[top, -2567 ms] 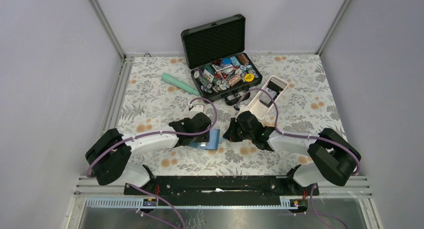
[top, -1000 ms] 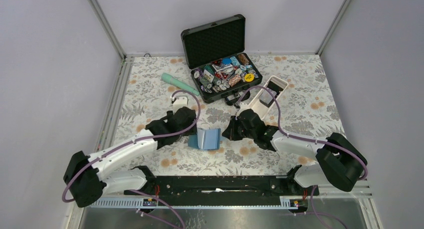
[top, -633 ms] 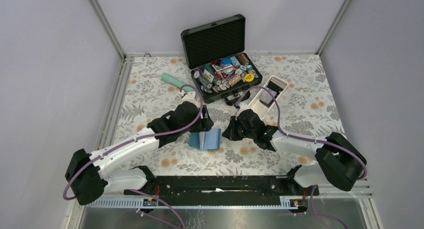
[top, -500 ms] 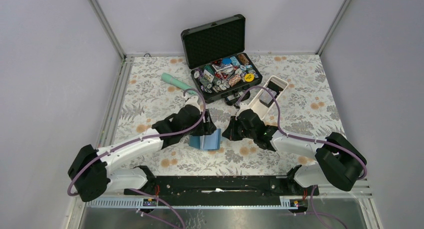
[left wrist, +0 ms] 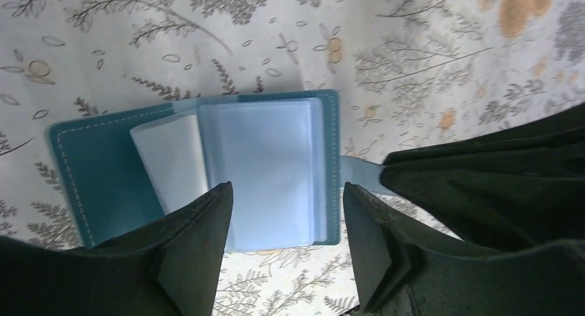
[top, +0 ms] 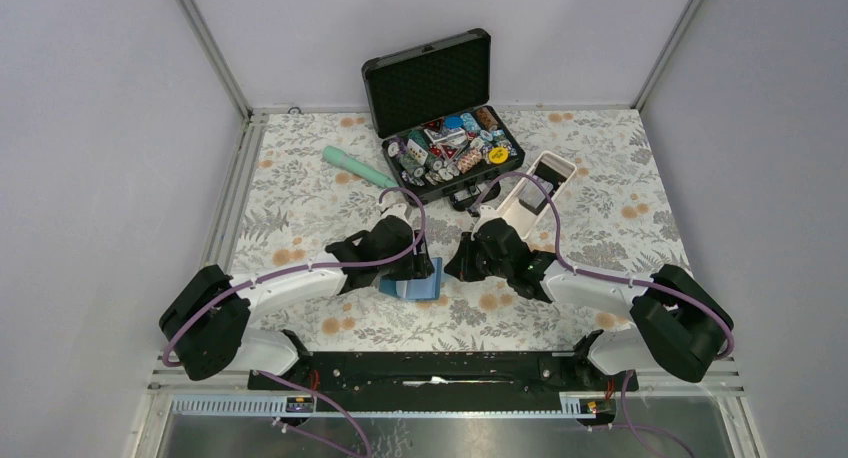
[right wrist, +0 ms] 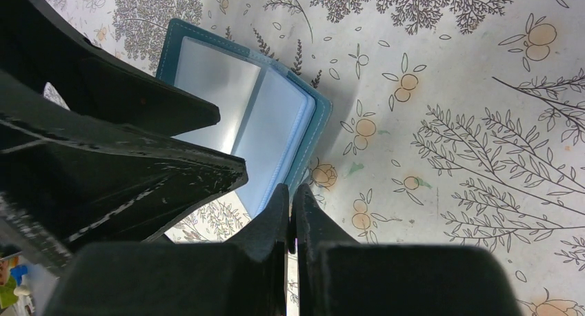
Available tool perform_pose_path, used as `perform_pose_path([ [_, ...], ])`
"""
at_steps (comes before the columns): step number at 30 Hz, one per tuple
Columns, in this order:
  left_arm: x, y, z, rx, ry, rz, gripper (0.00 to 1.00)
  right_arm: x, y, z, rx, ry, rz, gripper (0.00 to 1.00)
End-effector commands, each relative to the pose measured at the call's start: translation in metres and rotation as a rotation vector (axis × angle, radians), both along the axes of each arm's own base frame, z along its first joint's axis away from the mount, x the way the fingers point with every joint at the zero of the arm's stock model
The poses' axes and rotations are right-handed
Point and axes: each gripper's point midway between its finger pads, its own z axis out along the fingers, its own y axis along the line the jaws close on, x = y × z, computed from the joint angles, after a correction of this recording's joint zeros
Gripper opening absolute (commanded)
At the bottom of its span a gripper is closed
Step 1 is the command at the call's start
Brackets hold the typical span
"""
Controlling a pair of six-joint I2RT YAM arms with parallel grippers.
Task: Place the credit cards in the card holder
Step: Open the card holder at the center of the board.
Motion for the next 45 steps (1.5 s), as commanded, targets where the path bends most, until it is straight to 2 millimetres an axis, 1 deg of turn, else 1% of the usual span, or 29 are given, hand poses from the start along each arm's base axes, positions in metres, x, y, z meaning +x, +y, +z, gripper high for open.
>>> perform_pose_path([
  [1,0.001,0.010,-0.005,0.060,-0.009,0.010,0.62,0.005,-0.003,-0.001,-0.013,-0.019,-0.014,0.00],
  [5,0.000,0.022,-0.011,0.108,-0.013,0.027,0.62,0.006,-0.005,-0.006,-0.033,-0.018,-0.022,0.00],
  [11,-0.004,0.036,-0.028,0.173,0.002,0.042,0.62,0.011,-0.011,-0.022,-0.094,-0.019,-0.037,0.00],
  [13,-0.004,0.038,-0.032,0.174,-0.001,0.044,0.62,0.012,-0.013,-0.028,-0.114,-0.017,-0.039,0.00],
  [19,-0.007,0.042,-0.044,0.192,0.020,0.060,0.57,0.012,-0.015,-0.041,-0.146,0.004,-0.038,0.00],
  [21,-0.008,0.046,-0.048,0.203,0.022,0.070,0.55,0.016,-0.019,-0.044,-0.168,-0.006,-0.060,0.00],
  [26,-0.011,0.054,-0.055,0.214,0.023,0.097,0.55,0.018,-0.027,-0.054,-0.220,-0.004,-0.079,0.00],
  [30,-0.015,0.059,-0.057,0.215,0.030,0.107,0.54,0.018,-0.031,-0.059,-0.247,-0.001,-0.084,0.00],
  [37,-0.017,0.066,-0.050,0.204,0.017,0.136,0.54,0.019,-0.036,-0.064,-0.275,0.002,-0.099,0.00],
  [41,-0.019,0.073,-0.050,0.209,0.012,0.155,0.54,0.019,-0.036,-0.065,-0.280,0.006,-0.100,0.00],
  [45,-0.021,0.071,-0.054,0.198,0.014,0.141,0.55,0.020,-0.033,-0.064,-0.274,0.006,-0.093,0.00],
])
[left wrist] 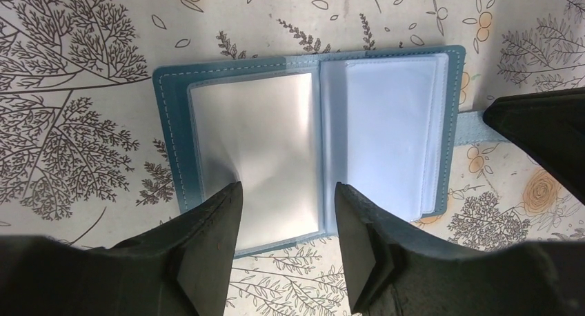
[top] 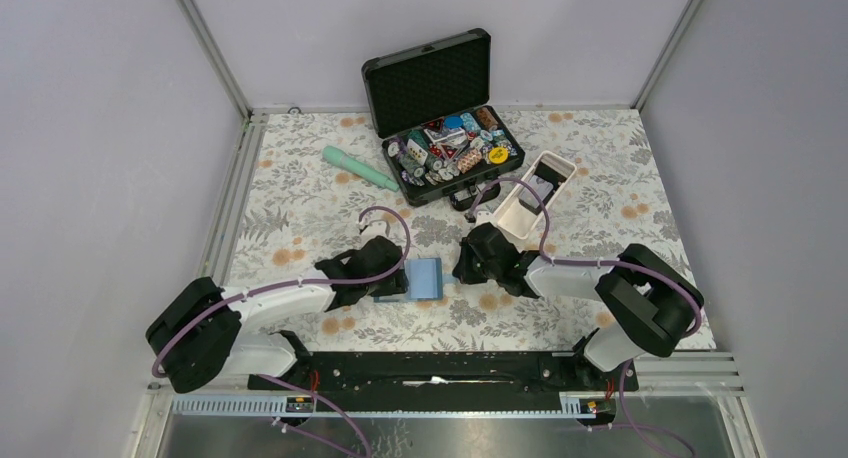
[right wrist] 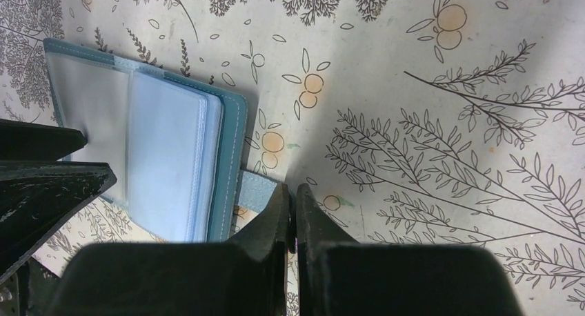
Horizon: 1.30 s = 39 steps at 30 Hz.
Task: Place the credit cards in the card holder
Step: Open the card holder at the center of the board.
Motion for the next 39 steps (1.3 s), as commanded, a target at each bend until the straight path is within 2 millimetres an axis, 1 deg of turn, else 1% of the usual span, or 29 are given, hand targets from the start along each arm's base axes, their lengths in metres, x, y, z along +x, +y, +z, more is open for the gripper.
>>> perform_pose_path([
  [1,-0.005,0.010,-0.010,0.031,0.014,0.016,0.54,0.005,-0.011,-0.009,-0.077,-0.005,-0.017,0.00],
  [4,-0.007,0.008,-0.015,0.028,0.032,0.012,0.54,0.005,-0.008,-0.006,-0.064,-0.005,-0.008,0.00],
  [6,-0.007,0.008,-0.016,0.027,0.034,0.015,0.54,0.006,-0.006,0.001,-0.056,-0.014,-0.004,0.00],
  [9,-0.006,0.007,-0.014,0.019,0.027,0.015,0.54,0.008,-0.005,0.013,-0.045,-0.033,0.001,0.23],
  [11,-0.006,0.006,-0.012,0.013,0.024,0.014,0.53,0.009,-0.004,0.025,-0.032,-0.050,-0.002,0.38],
  [13,-0.005,0.004,-0.010,0.002,0.022,0.013,0.53,0.011,-0.004,0.039,-0.017,-0.075,-0.002,0.47],
  [16,-0.005,0.002,-0.005,-0.016,0.016,0.012,0.53,0.013,-0.004,0.062,0.012,-0.114,-0.006,0.54],
  [17,-0.005,0.002,-0.004,-0.021,0.014,0.012,0.53,0.013,-0.003,0.068,0.024,-0.123,-0.002,0.54],
  [18,-0.005,0.001,-0.002,-0.027,0.010,0.013,0.53,0.013,-0.001,0.076,0.043,-0.135,0.003,0.49],
  [19,-0.005,0.001,-0.001,-0.031,0.007,0.013,0.53,0.012,0.001,0.082,0.062,-0.141,0.017,0.41],
  [20,-0.004,0.001,0.000,-0.033,0.004,0.014,0.53,0.010,0.005,0.089,0.082,-0.146,0.031,0.35],
  [21,-0.005,0.001,0.001,-0.034,0.003,0.014,0.53,0.009,0.008,0.094,0.100,-0.146,0.046,0.32],
  [25,-0.005,0.001,0.001,-0.039,0.003,0.015,0.52,-0.003,0.030,0.106,0.187,-0.122,0.150,0.26],
  [27,-0.005,0.001,0.002,-0.041,0.003,0.014,0.51,-0.008,0.041,0.105,0.222,-0.100,0.192,0.26],
  [29,-0.005,0.001,0.002,-0.042,0.002,0.015,0.49,-0.012,0.049,0.098,0.234,-0.074,0.219,0.25],
  [33,-0.006,0.001,0.002,-0.044,0.002,0.016,0.48,-0.019,0.065,0.077,0.243,-0.001,0.261,0.23],
  [36,-0.006,0.004,0.001,-0.039,0.000,0.020,0.48,-0.018,0.070,0.060,0.228,0.038,0.264,0.23],
  [39,-0.007,0.004,0.001,-0.040,-0.003,0.021,0.48,-0.017,0.070,0.045,0.197,0.060,0.265,0.23],
])
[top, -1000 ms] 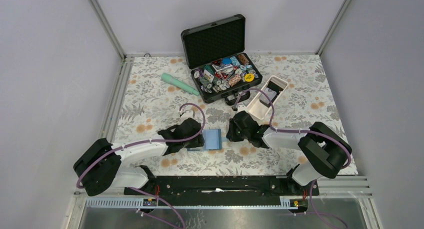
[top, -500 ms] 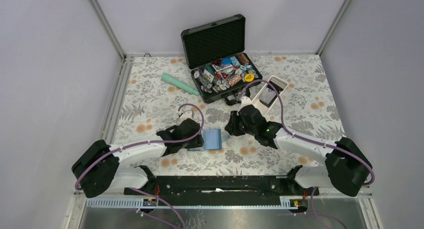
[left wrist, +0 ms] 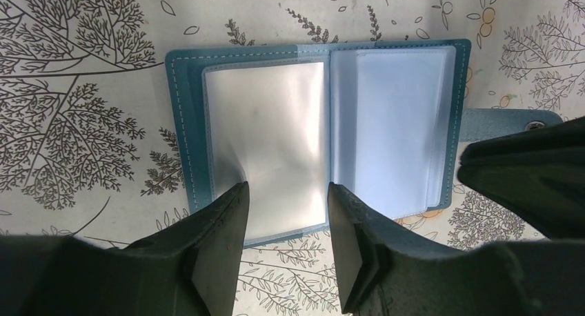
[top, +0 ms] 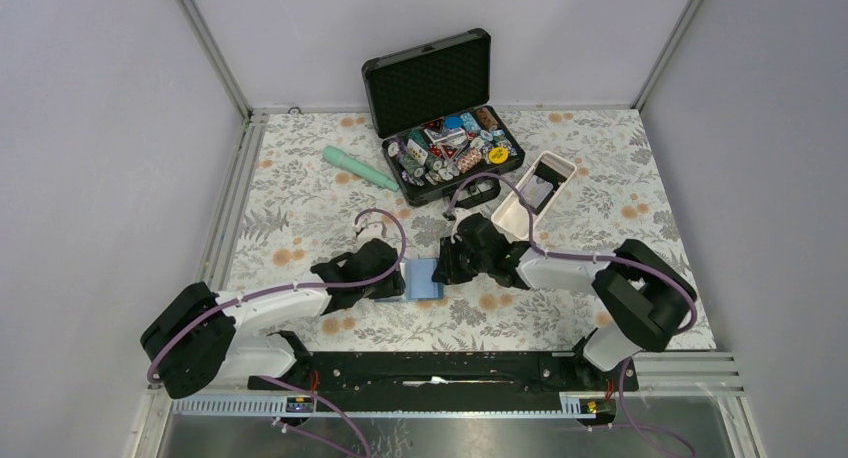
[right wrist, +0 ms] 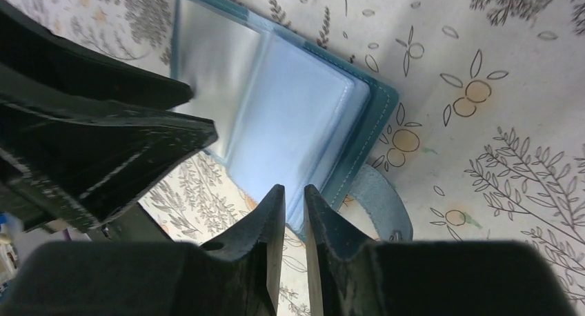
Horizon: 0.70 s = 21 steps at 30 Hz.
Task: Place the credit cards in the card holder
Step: Open the card holder at the center of the board.
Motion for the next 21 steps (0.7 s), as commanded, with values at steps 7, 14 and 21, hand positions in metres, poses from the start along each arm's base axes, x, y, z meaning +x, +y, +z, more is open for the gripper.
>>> perform_pose_path([
  [7,-0.002,0.002,0.000,-0.015,-0.005,0.006,0.48,0.008,0.010,-0.026,-0.054,0.027,0.015,0.22],
  [14,0.000,-0.001,0.007,-0.023,-0.015,-0.006,0.48,0.010,0.008,-0.008,-0.056,-0.006,0.026,0.25],
  [21,0.010,-0.005,0.034,-0.036,-0.071,-0.025,0.54,0.035,-0.017,0.050,-0.189,-0.179,0.034,0.47],
])
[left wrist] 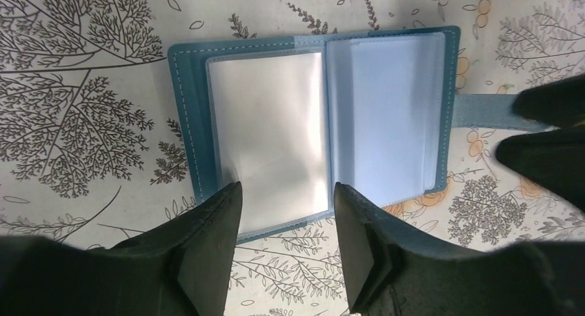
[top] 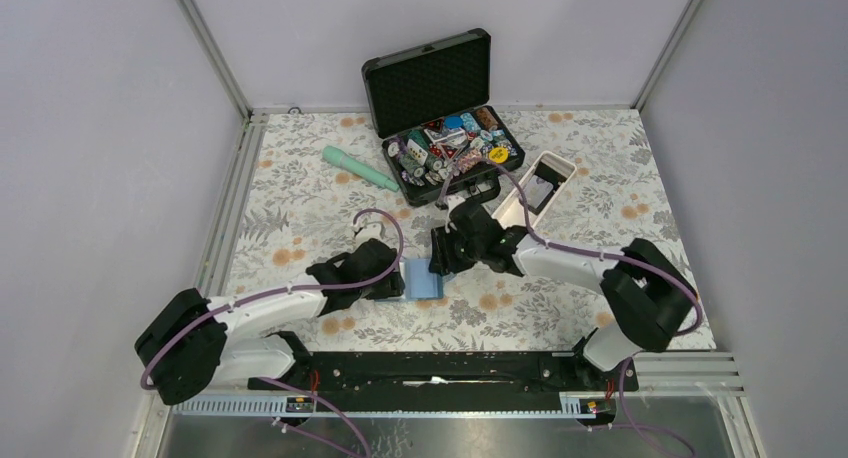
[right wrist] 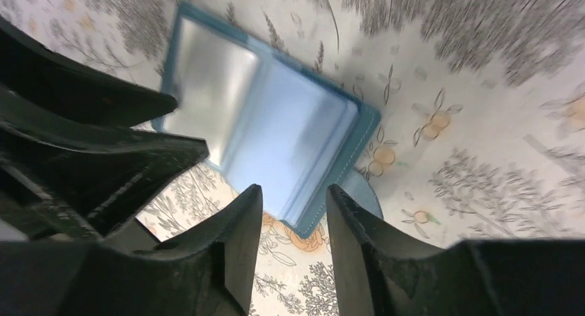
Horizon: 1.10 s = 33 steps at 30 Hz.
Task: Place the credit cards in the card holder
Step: Open the card holder at the center of the board, then pick up the credit card from the storage box.
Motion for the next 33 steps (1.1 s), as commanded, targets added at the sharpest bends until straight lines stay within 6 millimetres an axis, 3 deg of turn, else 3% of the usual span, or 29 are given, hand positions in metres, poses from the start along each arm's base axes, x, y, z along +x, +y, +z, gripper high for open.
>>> perform_pose_path([
  [1,0.015,-0.009,0.034,-0.044,-0.077,-0.017,0.56,0.033,-0.023,0.056,-0.112,-0.206,-0.006,0.53],
  [3,0.018,-0.010,0.041,-0.050,-0.090,-0.030,0.58,0.050,-0.045,0.065,-0.199,-0.274,-0.046,0.62],
  [7,0.023,-0.015,0.056,-0.071,-0.103,-0.060,0.62,0.086,-0.094,0.077,-0.323,-0.341,-0.151,0.70],
  [12,0.029,-0.019,0.072,-0.105,-0.125,-0.088,0.66,0.122,-0.134,0.092,-0.402,-0.383,-0.233,0.83],
  [21,0.042,-0.020,0.096,-0.153,-0.145,-0.144,0.69,0.186,-0.199,0.089,-0.589,-0.362,-0.246,0.91],
  [27,0.044,0.004,0.079,-0.077,-0.120,-0.080,0.81,0.223,-0.237,0.081,-0.696,-0.322,-0.251,0.93],
  [33,0.037,0.009,0.064,-0.140,-0.083,-0.041,0.95,0.254,-0.266,0.070,-0.763,-0.311,-0.231,0.93],
])
